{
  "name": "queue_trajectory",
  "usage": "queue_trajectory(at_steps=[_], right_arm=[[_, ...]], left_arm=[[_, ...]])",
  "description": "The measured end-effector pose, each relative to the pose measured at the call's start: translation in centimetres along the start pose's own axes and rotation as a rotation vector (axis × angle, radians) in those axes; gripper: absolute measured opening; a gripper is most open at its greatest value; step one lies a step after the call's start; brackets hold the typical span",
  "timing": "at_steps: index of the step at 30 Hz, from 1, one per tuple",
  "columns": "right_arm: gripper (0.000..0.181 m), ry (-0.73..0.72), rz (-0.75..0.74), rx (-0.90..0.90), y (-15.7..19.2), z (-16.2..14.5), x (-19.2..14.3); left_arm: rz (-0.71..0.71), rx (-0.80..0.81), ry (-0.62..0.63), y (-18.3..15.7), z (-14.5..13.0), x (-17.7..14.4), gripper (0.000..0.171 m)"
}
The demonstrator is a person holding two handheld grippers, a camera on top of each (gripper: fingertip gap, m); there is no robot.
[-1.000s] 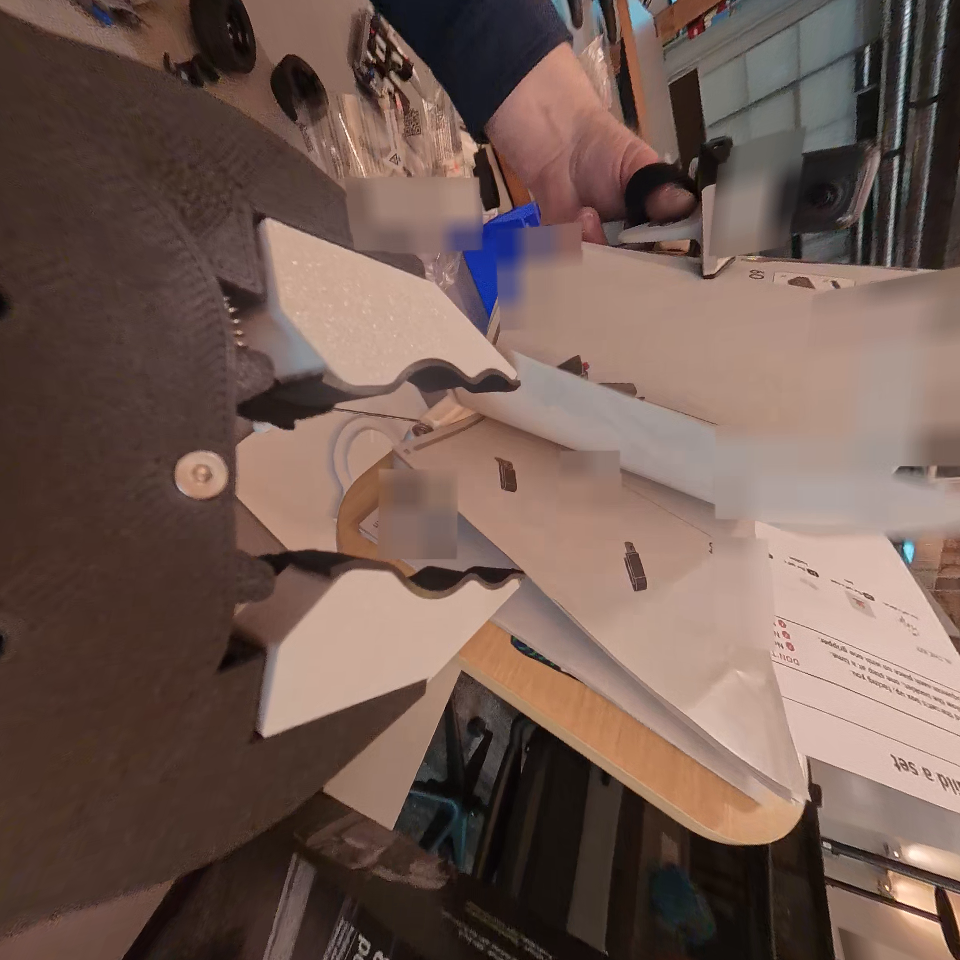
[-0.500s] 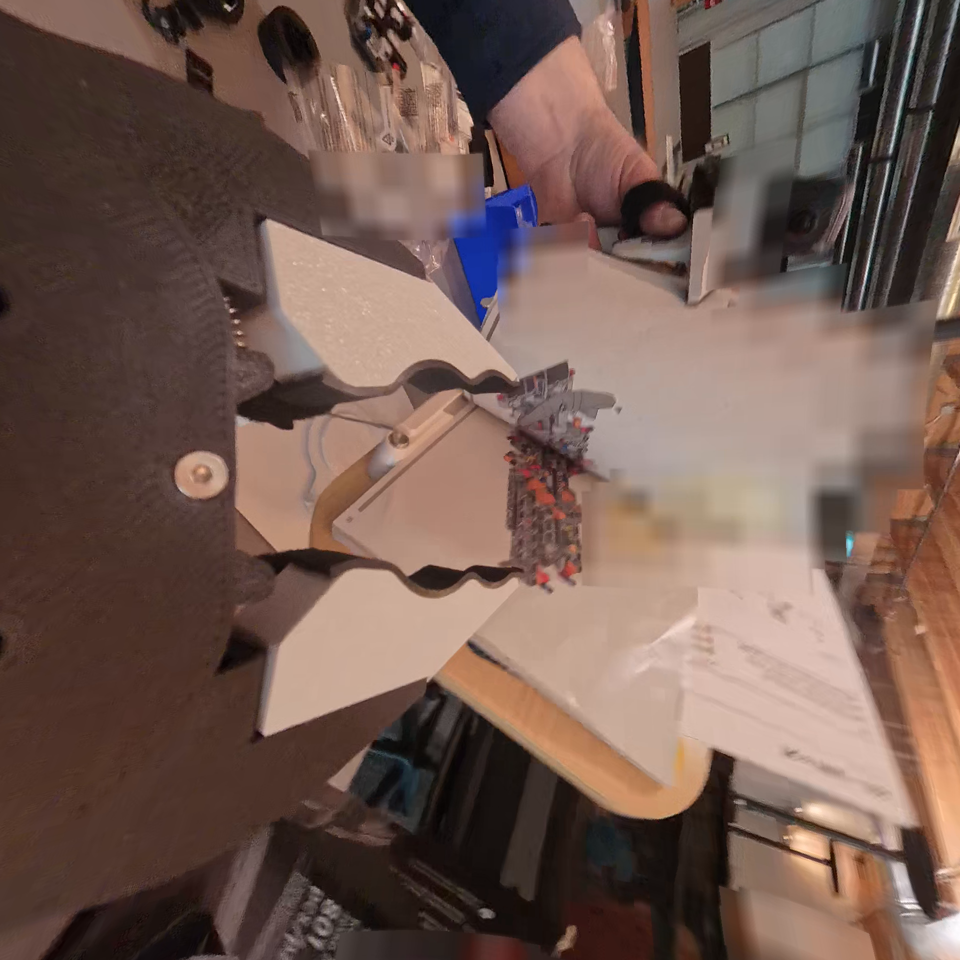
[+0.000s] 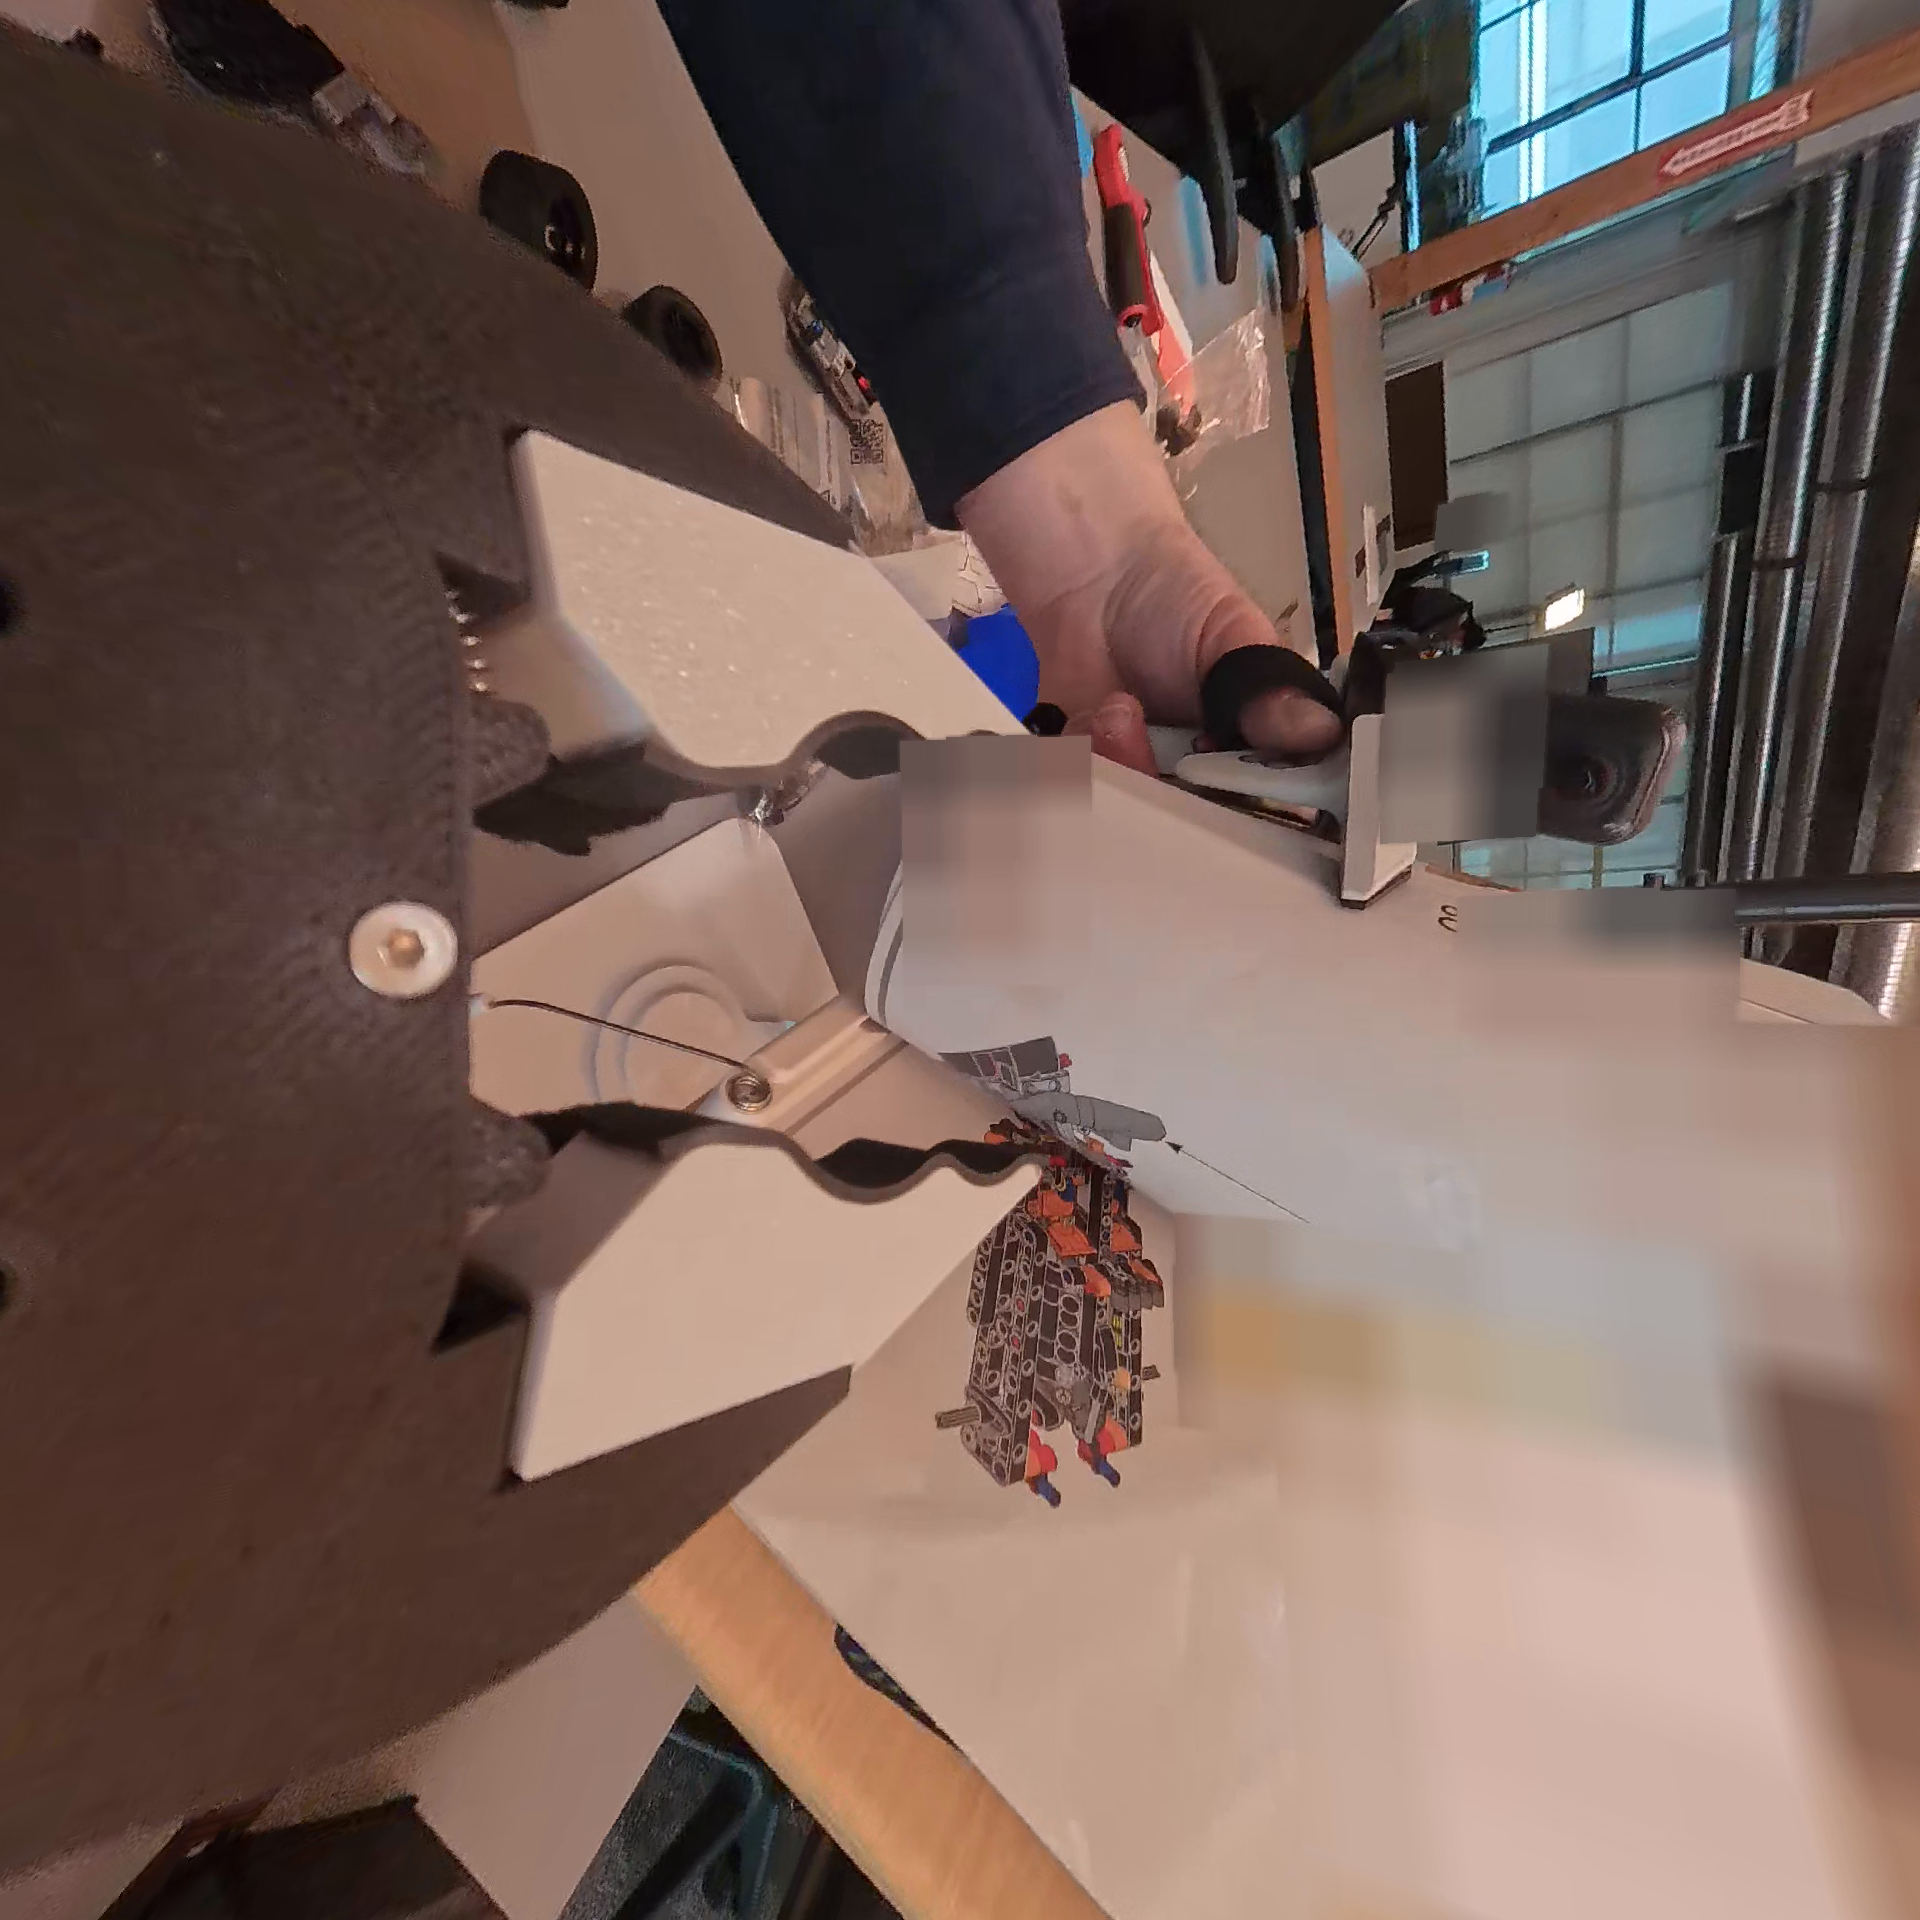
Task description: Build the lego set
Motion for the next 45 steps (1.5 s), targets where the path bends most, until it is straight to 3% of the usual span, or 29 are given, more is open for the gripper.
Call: queue_trajectory(at_steps=[45], right_arm=[[0.07, -0.007, -0.038, 0.085, -2.4, -0.7, -0.9]], left_arm=[[-0.066, -0.048, -0.039, 0.7, -0.7, 2.0, 0.002]])
Point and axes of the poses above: each gripper's, where its closed fingertips meet, x out along the fingers, z out of its top, y = z × x across the jaws, the point moved 5 cm from there along -x, back along the fingers, and after that the axes turned 5 degrees about -y, right-handed, at the moved point
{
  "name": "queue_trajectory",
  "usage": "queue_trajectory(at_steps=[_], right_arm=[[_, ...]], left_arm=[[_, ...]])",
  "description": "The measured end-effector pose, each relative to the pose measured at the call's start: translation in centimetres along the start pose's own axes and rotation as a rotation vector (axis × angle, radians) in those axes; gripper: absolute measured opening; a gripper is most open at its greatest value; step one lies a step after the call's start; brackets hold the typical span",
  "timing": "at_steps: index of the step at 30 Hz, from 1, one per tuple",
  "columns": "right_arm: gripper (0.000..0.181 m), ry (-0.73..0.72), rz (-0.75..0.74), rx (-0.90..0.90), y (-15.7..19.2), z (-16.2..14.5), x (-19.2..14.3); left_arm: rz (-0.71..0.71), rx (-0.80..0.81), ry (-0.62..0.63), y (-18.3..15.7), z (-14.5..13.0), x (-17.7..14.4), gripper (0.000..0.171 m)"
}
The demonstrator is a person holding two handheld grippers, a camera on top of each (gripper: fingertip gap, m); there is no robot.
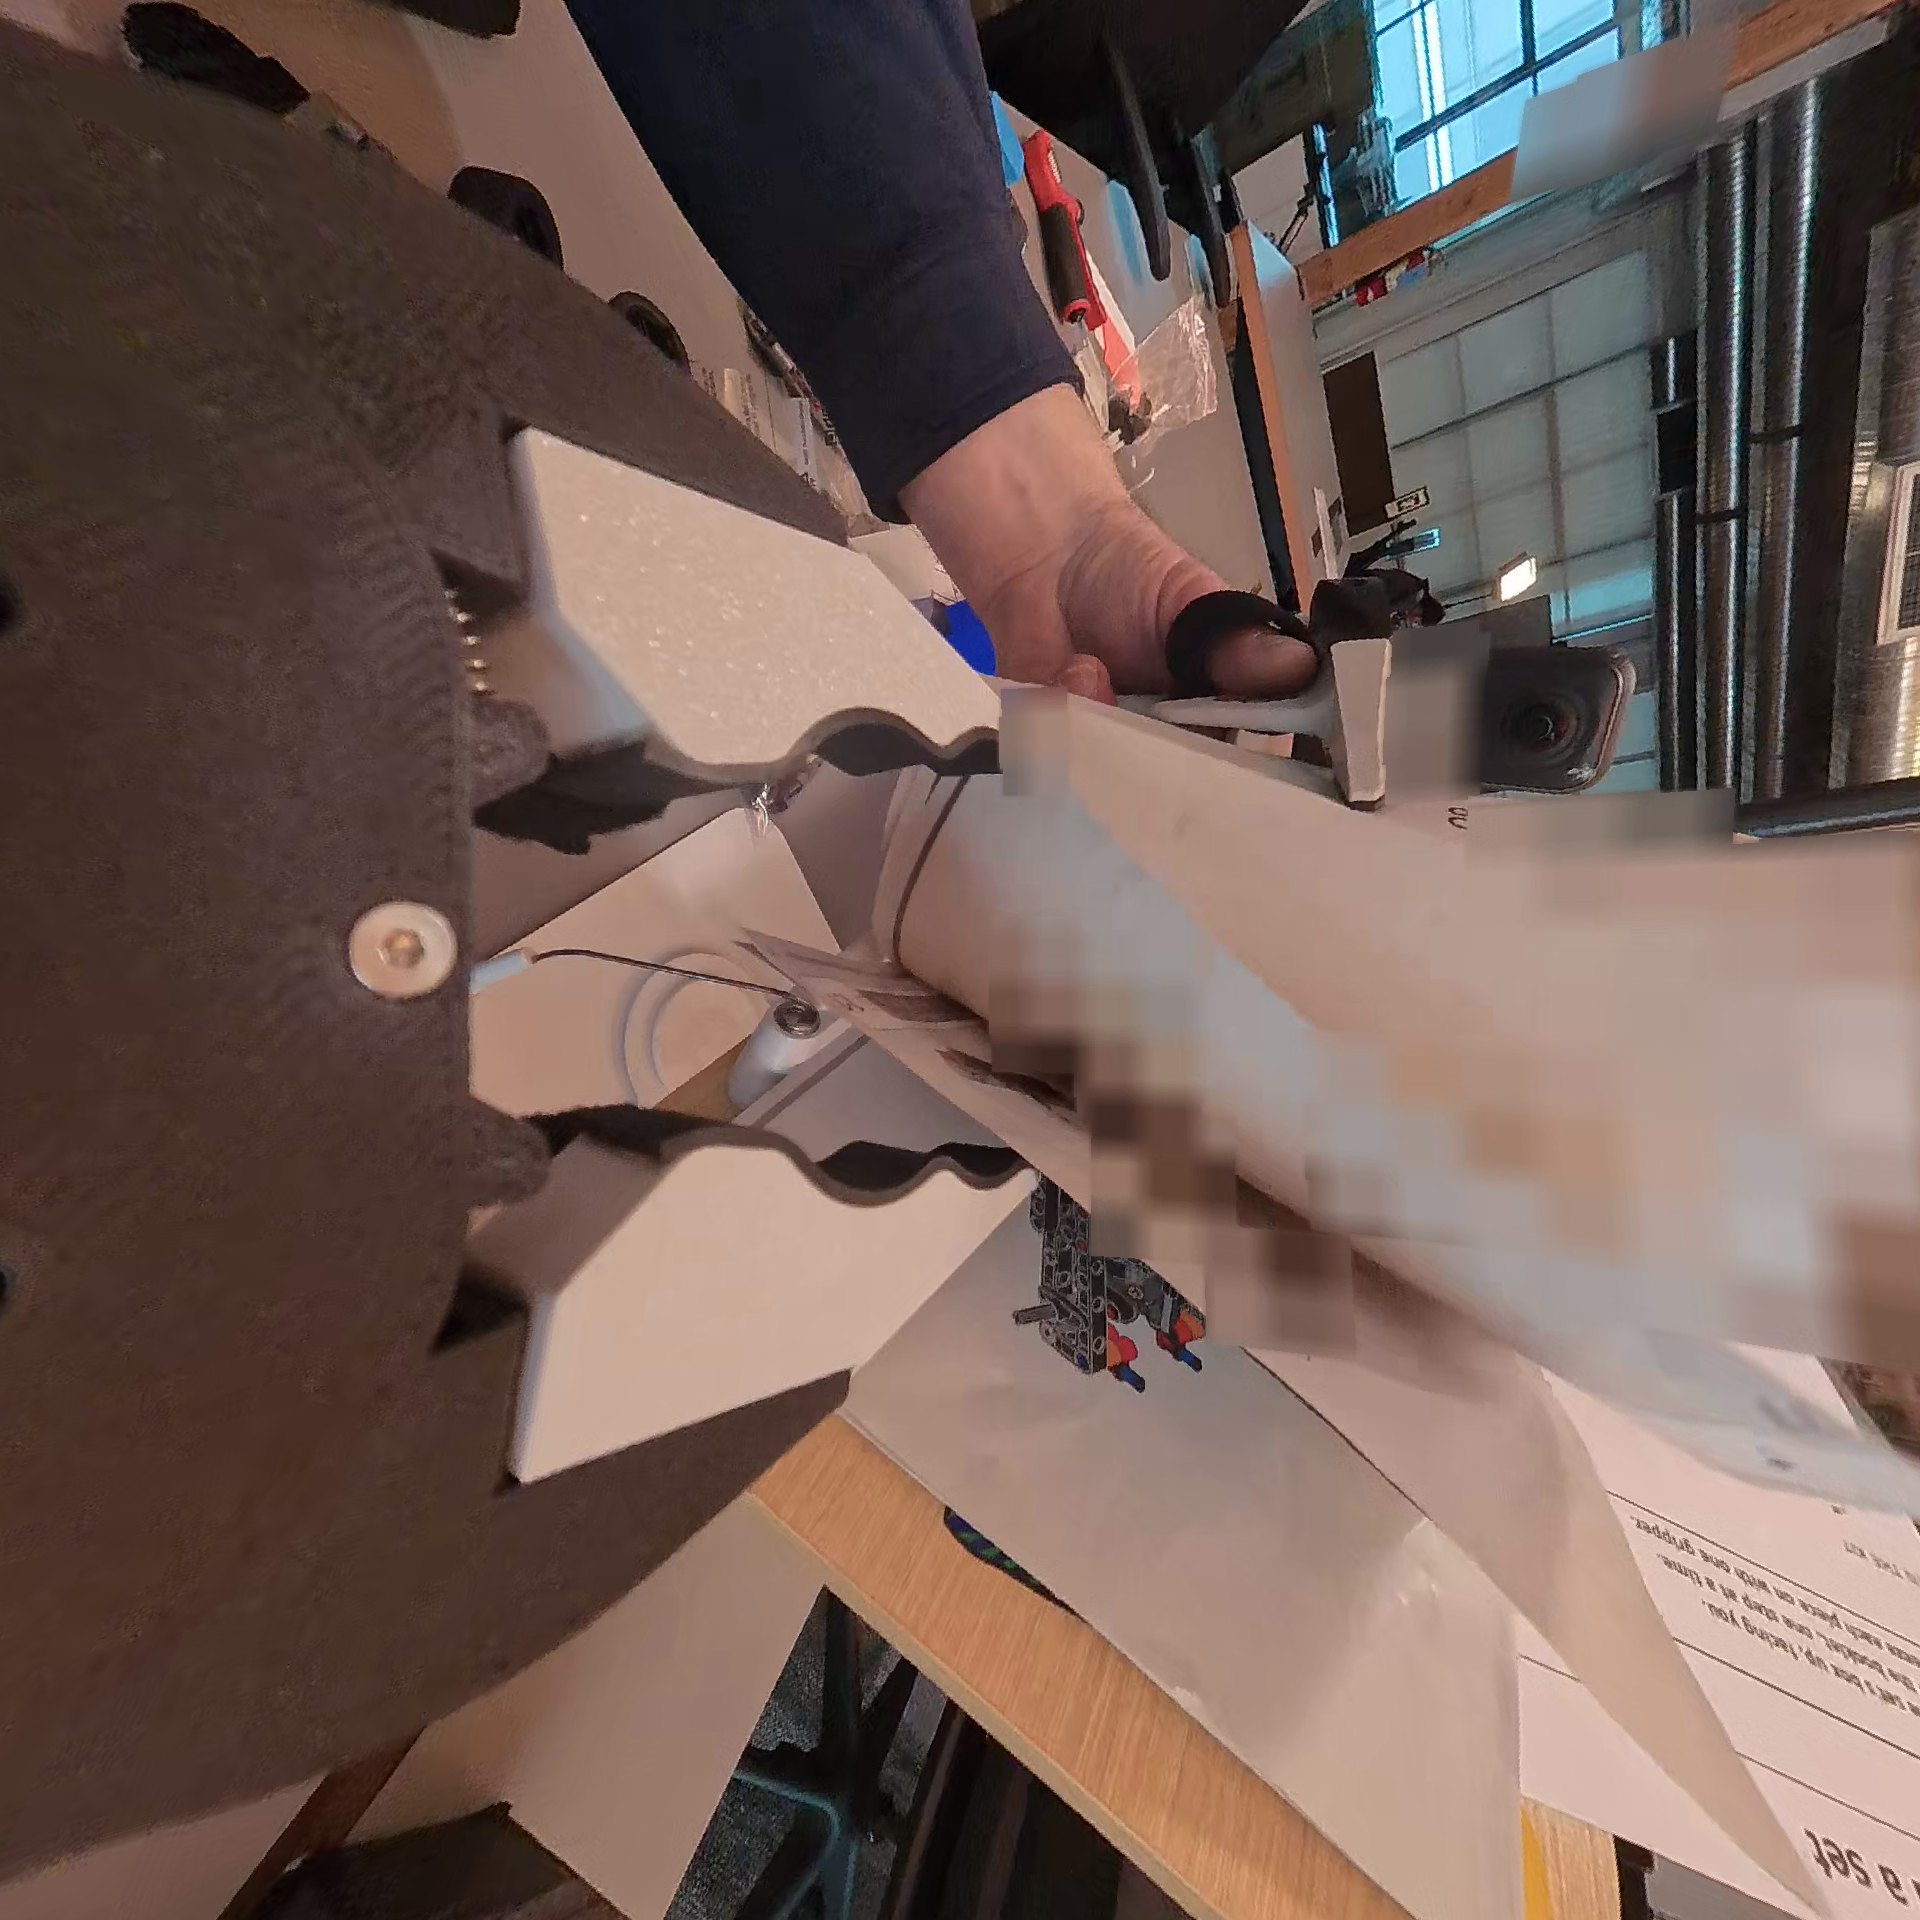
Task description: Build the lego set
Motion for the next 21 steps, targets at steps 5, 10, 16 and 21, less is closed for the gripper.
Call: queue_trajectory(at_steps=[5, 10, 16, 21], right_arm=[[0.07, -0.002, -0.01, 0.008, -0.5, 0.0, -0.3], [0.07, -0.006, -0.039, 0.013, -1.2, 0.1, -0.7], [0.07, -0.038, -0.073, 0.025, -2.2, 0.8, -1.7], [0.07, -0.035, -0.079, 0.028, -2.5, 0.7, -1.9]], left_arm=[[0.004, 0.013, 0.01, 0.0, 0.0, 0.0, 0.001], [0.004, 0.007, -0.001, -0.1, 0.1, -0.2, 0.001], [0.01, 0.014, -0.002, 0.0, 0.1, -0.2, 0.001], [-0.001, 0.002, 0.001, 0.0, 0.0, -0.1, 0.001]])
Point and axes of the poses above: each gripper's, where its closed fingertips meet, x out along the fingers, z out of its top, y = z × x across the jaws, the point moved 5 cm from there along -x, back along the fingers, and after that the axes turned 5 degrees about -y, right-handed, at the moved point
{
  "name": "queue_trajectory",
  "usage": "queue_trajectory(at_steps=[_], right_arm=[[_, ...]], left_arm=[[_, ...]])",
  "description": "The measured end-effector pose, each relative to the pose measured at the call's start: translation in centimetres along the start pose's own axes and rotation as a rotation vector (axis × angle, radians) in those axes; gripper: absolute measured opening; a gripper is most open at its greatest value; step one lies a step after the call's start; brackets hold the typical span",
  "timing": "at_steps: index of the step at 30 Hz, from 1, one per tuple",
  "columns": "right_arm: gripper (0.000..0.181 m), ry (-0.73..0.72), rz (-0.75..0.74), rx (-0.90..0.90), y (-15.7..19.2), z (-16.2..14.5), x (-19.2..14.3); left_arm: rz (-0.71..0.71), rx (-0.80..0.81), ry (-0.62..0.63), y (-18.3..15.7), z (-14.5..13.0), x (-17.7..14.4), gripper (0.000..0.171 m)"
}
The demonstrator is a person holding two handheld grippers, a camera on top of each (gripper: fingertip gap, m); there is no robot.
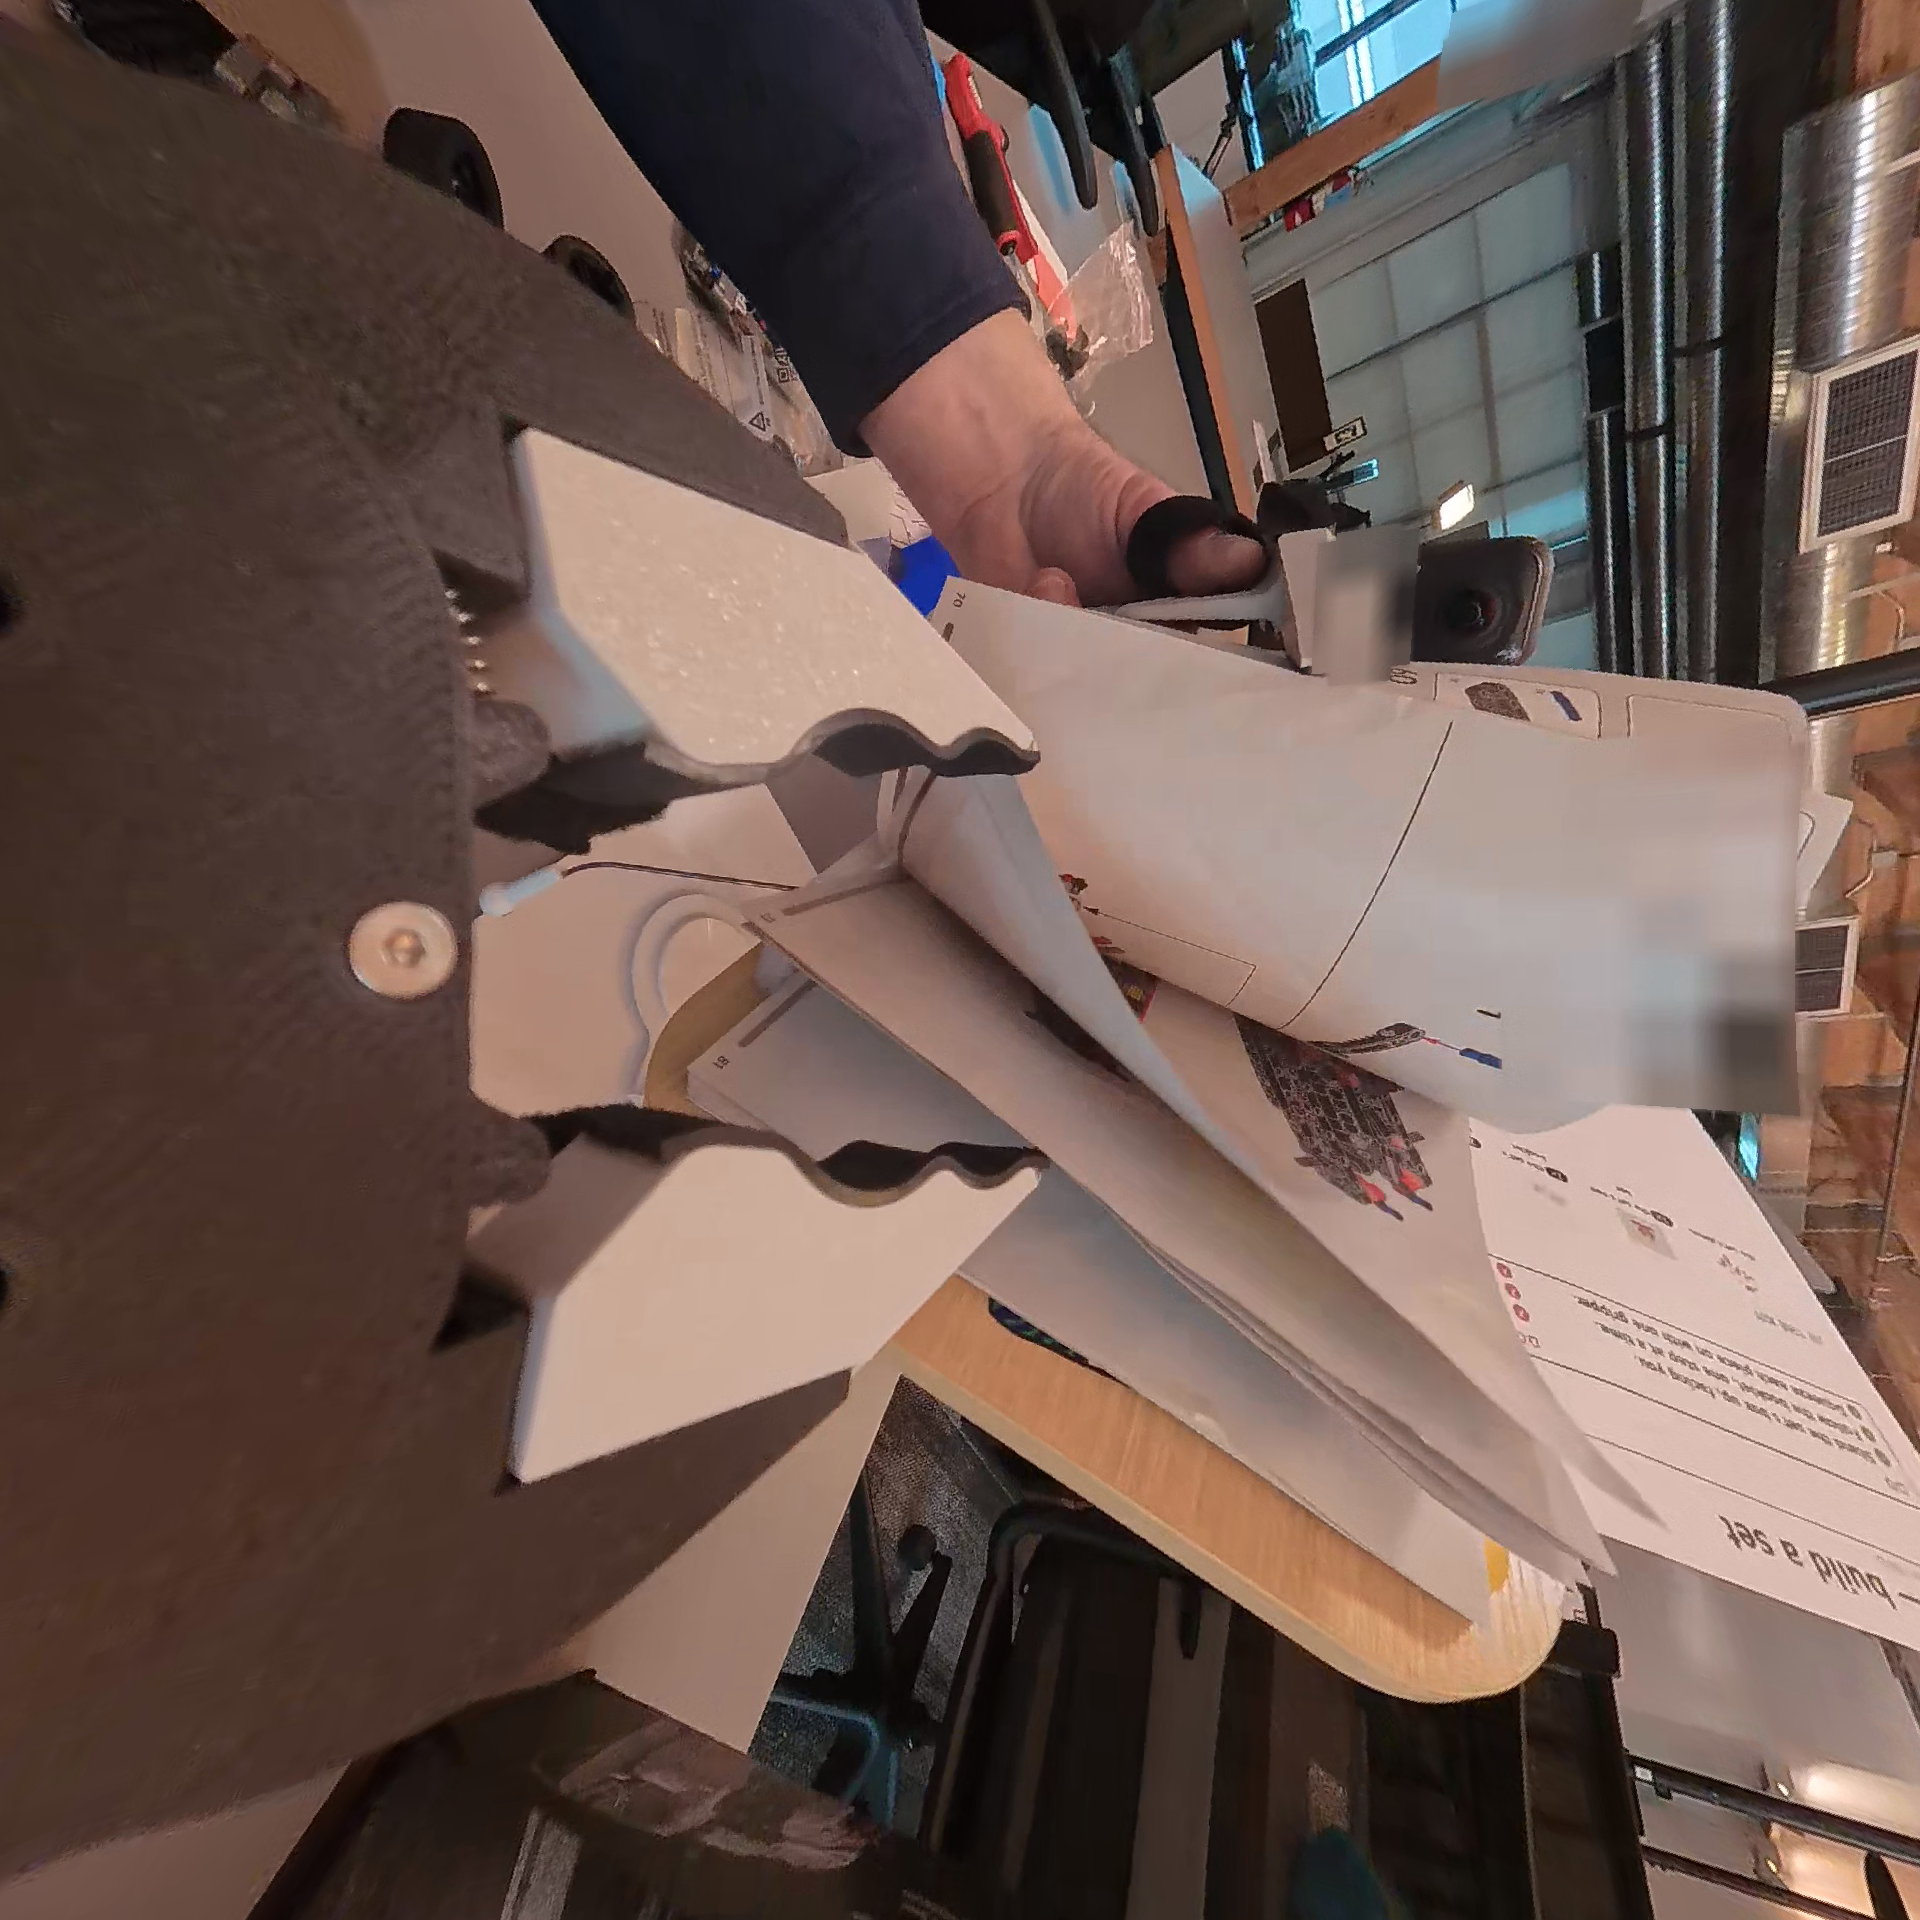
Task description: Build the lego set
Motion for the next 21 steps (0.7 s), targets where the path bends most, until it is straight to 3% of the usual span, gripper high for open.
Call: queue_trajectory(at_steps=[21], right_arm=[[0.069, -0.021, -0.002, 0.013, -0.4, 0.44, -0.48]], left_arm=[[-0.01, -0.01, 0.005, 0.31, -0.19, 0.52, 0.001]])
Point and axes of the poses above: each gripper's, where its closed fingertips meet, x out along the fingers, z out of its top, y = z × x across the jaws, the point moved 5 cm from there along -x, back along the fingers, and after that the axes turned 5 degrees about -y, right-handed, at the moved point
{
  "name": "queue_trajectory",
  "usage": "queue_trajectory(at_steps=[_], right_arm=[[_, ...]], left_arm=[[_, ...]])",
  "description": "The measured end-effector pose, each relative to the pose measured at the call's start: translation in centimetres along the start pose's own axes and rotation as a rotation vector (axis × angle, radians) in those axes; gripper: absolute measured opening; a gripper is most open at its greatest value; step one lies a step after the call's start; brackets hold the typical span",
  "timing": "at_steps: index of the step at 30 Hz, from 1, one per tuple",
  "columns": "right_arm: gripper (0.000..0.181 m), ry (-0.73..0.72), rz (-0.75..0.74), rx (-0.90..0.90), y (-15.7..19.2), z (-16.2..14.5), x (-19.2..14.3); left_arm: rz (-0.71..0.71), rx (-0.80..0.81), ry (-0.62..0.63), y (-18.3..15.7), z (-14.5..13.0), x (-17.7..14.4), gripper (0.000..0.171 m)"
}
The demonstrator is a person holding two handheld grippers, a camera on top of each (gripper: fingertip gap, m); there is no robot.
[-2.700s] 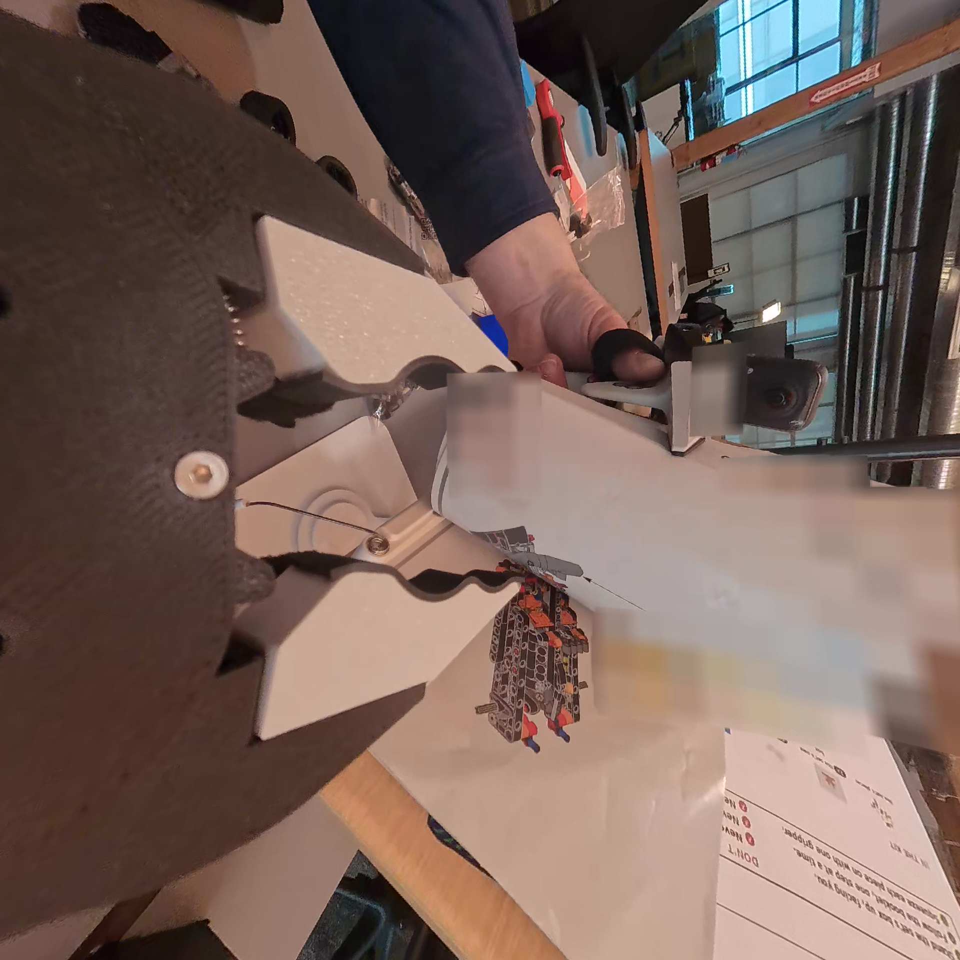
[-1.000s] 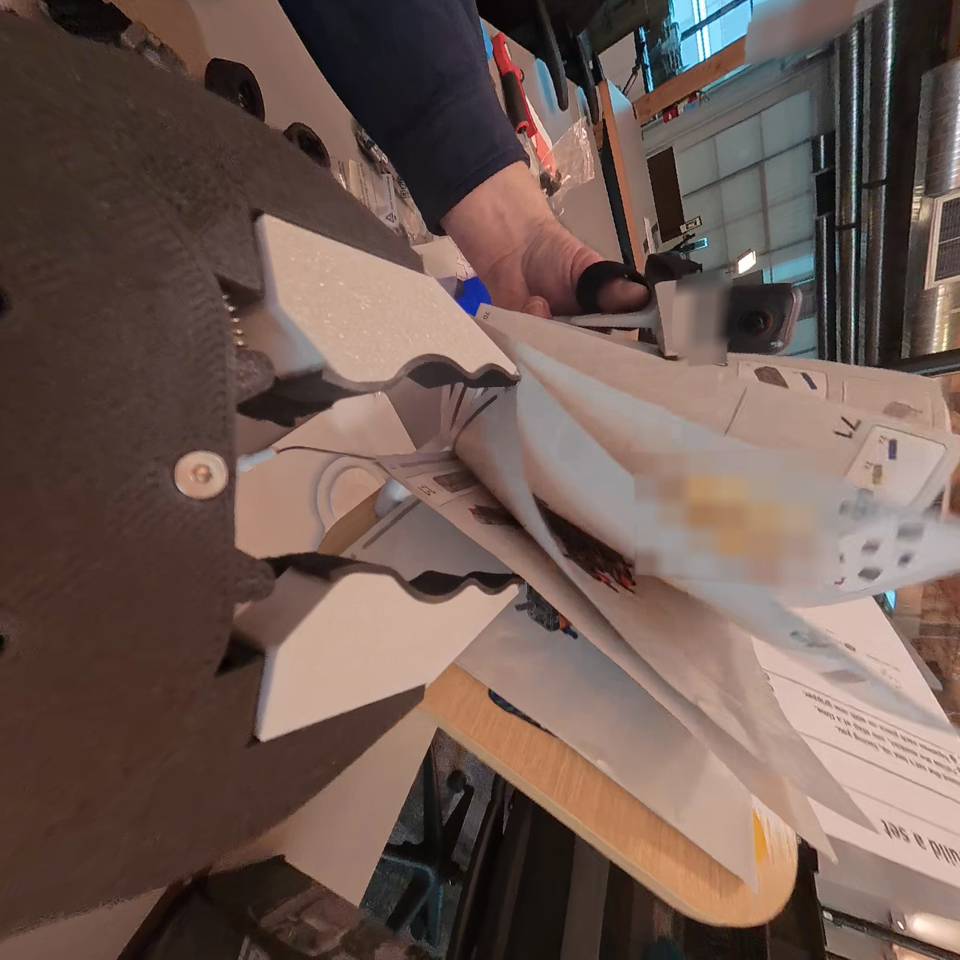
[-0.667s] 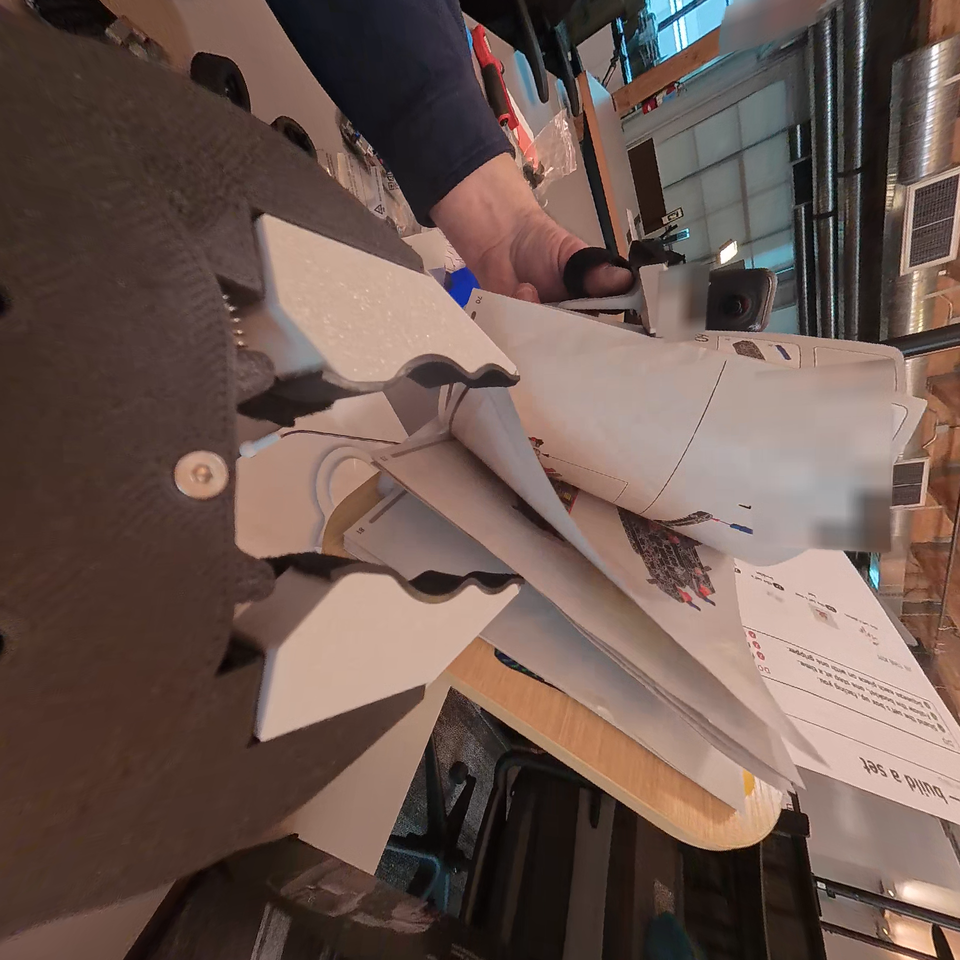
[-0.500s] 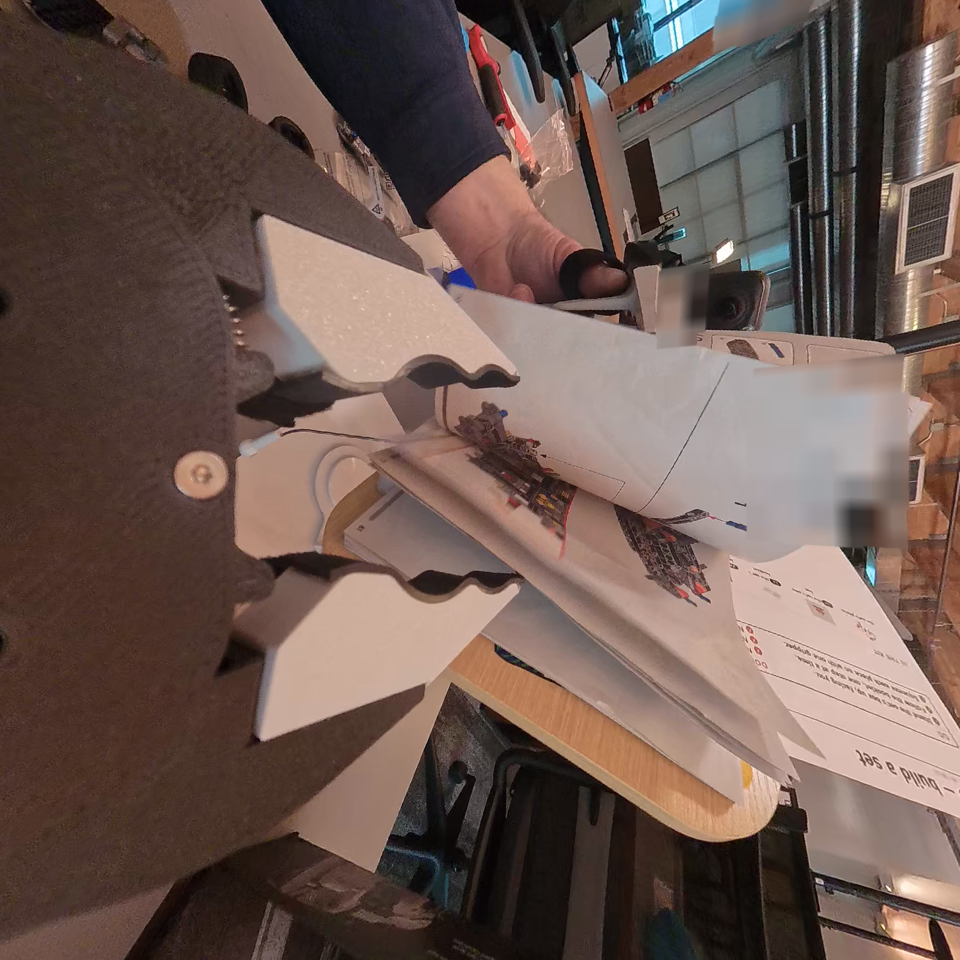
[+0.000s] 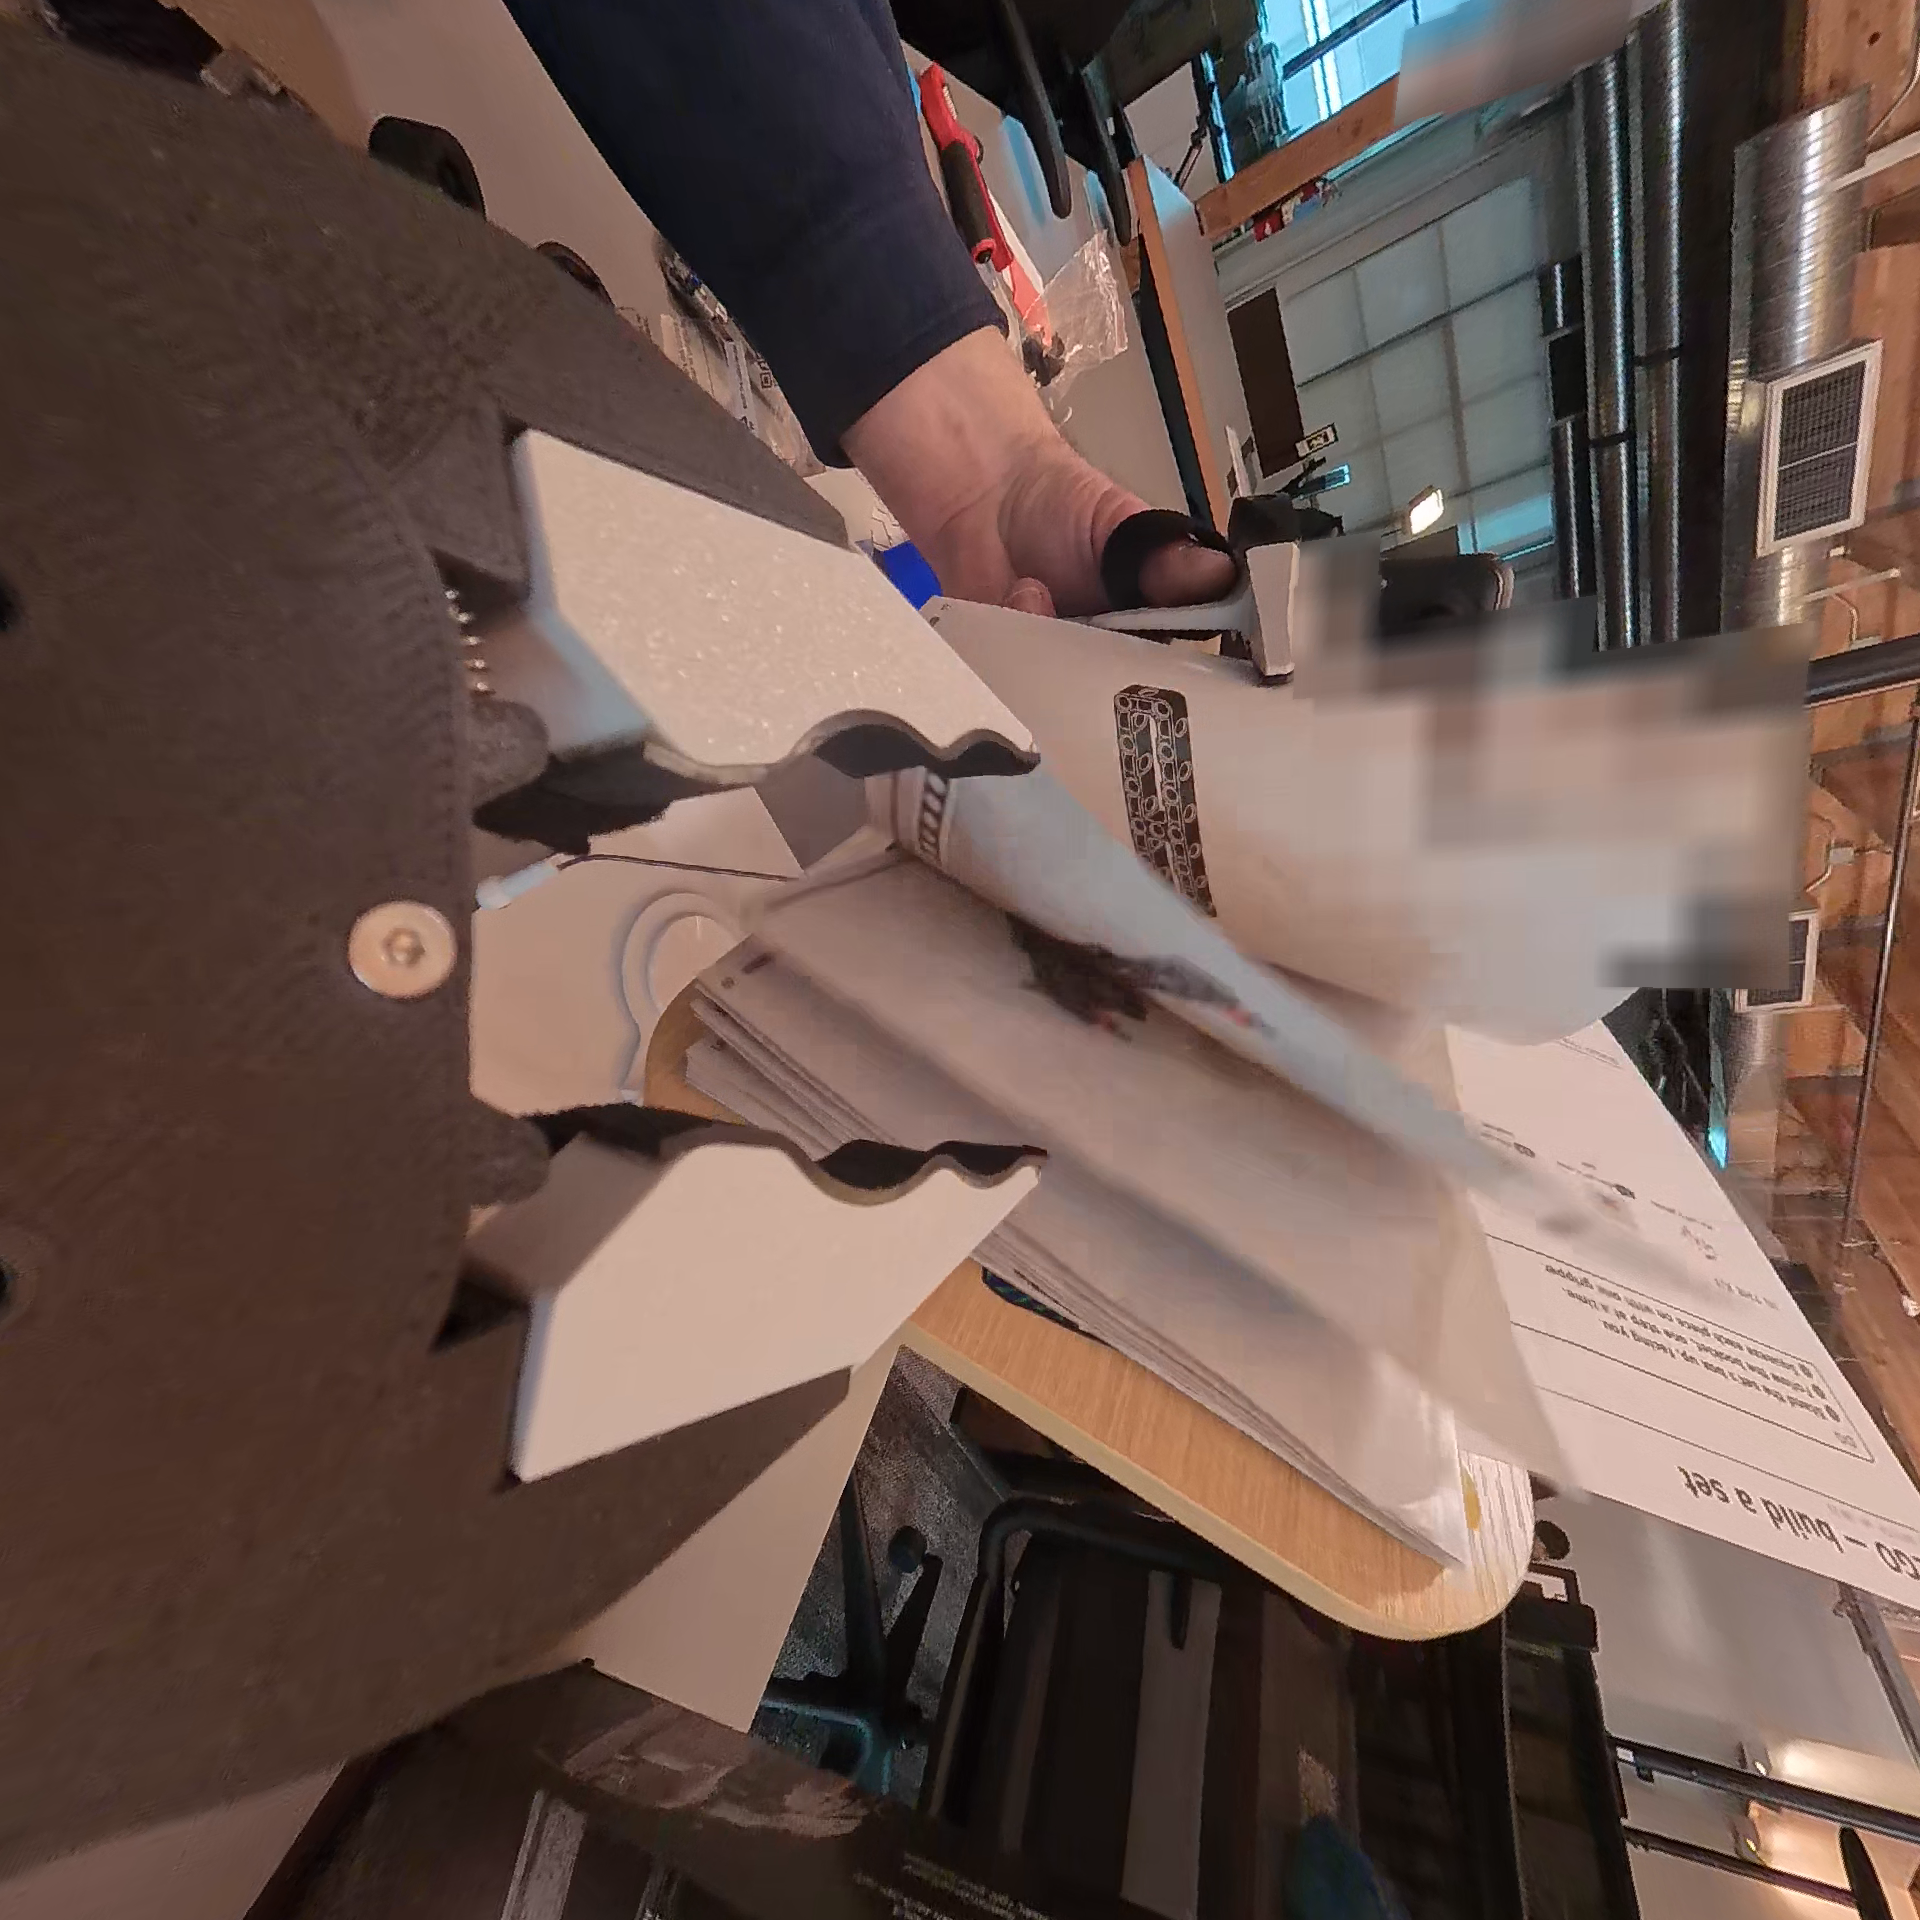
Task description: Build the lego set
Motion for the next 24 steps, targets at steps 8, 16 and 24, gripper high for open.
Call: queue_trajectory(at_steps=[8, 16, 24], right_arm=[[0.069, -0.005, -0.003, 0.002, -0.12, 0.09, -0.13], [0.069, -0.007, 0.009, 0.006, 0.11, 0.22, -0.1], [0.069, -0.006, 0.016, 0.004, 0.35, 0.21, 0.0]], left_arm=[[0.0, -0.001, -0.003, 0.03, -0.03, 0.05, 0.001], [-0.016, -0.015, -0.014, -0.03, -0.01, 0.17, 0.003], [-0.045, -0.04, -0.024, -0.13, -0.08, 0.56, 0.012]])
Point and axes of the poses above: each gripper's, where its closed fingertips meet, x out along the fingers, z out of its top, y = z × x across the jaws, the point moved 5 cm from there along -x, back along the fingers, and after that the axes turned 5 degrees about -y, right-handed, at the moved point
